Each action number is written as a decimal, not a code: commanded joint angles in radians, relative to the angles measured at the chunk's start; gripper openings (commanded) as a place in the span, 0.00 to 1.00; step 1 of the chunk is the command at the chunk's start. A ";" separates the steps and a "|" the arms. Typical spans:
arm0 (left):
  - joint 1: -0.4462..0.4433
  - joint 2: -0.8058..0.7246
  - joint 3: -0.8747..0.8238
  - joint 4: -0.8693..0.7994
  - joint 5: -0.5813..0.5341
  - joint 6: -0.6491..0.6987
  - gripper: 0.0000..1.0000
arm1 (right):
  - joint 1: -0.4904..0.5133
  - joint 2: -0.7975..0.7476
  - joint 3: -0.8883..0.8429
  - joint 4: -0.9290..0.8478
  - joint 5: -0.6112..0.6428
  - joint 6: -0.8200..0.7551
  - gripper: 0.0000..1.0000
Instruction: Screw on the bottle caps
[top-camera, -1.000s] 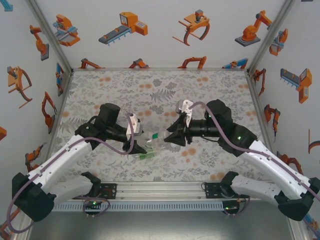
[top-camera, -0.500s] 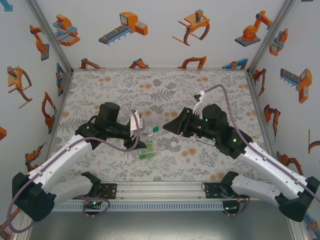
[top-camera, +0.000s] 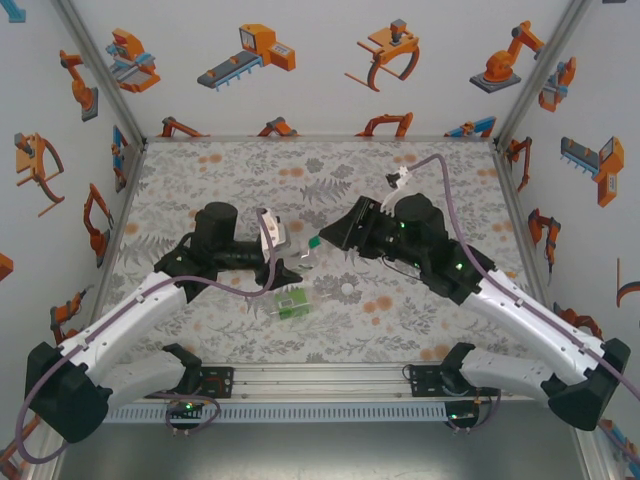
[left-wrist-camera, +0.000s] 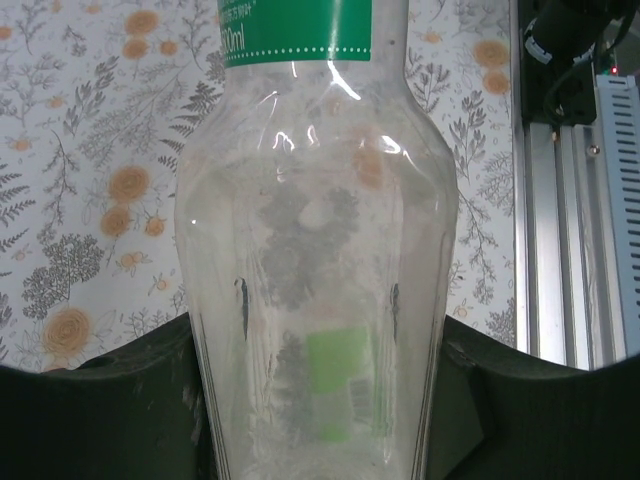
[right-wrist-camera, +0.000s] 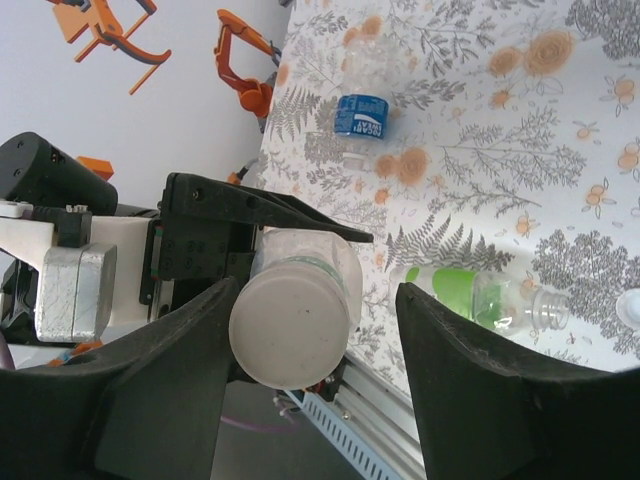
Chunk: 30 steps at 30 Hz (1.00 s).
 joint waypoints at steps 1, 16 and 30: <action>-0.010 0.002 0.000 0.089 0.022 -0.055 0.00 | -0.004 0.026 0.044 0.030 0.015 -0.060 0.59; -0.015 0.016 -0.004 0.125 -0.023 -0.091 0.18 | -0.019 0.061 0.038 0.065 -0.004 -0.090 0.37; -0.012 0.014 0.011 0.041 -0.191 -0.096 0.97 | -0.119 0.091 0.090 -0.060 -0.004 -0.254 0.31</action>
